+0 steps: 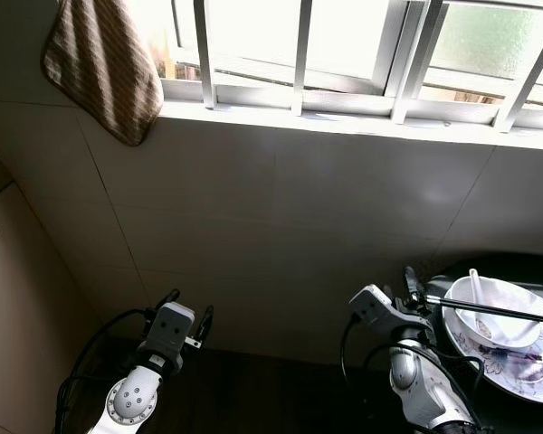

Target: Kitchen organization

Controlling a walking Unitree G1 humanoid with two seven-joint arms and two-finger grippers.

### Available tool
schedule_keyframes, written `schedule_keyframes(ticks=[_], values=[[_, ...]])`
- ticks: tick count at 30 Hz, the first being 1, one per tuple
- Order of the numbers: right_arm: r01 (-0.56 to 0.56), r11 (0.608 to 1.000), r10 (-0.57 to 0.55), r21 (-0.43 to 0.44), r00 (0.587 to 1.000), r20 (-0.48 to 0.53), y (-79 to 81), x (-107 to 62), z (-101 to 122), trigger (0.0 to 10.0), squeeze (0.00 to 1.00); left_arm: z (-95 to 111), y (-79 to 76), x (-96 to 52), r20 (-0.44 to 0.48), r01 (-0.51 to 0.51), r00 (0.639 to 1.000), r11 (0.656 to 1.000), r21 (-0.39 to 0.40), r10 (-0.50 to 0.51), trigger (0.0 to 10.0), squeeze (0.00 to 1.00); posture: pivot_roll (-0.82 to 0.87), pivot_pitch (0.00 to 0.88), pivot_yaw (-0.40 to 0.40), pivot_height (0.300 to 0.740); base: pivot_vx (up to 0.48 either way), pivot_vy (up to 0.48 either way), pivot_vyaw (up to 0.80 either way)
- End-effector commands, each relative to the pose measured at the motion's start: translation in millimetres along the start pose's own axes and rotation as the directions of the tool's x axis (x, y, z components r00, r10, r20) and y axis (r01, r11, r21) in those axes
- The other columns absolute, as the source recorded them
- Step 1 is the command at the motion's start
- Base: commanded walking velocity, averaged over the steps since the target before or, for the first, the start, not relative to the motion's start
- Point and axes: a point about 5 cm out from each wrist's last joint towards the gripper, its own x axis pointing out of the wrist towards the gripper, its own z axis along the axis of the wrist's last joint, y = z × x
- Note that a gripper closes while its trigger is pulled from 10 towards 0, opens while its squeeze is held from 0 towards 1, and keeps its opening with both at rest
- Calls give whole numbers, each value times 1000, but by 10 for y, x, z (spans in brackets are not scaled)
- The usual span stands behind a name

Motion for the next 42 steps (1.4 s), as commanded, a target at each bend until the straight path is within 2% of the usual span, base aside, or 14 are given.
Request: schedule_keyframes(ticks=[1,15,31,42], values=[[8,999,-8,-34,1000,2,-50,40,-29,10000,0,-4,0,17,-3,3,1000,1000,-5,-3,10000,0,26,0,-51,740,0,0,0],[-12,998,7,-67,998,-64,-120,132,-173,10000,0,2,-12,32,-2,3,1000,1000,-12,-3,10000,0,28,0,-54,740,0,0,0],[-10,995,-2,-96,993,-121,-288,228,-361,10000,0,10,-10,46,-1,2,1000,1000,-17,-2,10000,0,29,0,-62,740,0,0,0],[-52,995,36,-81,983,-181,-265,229,-474,10000,0,8,-8,44,-3,0,1000,1000,-17,0,10000,0,35,0,-65,740,0,0,0]])
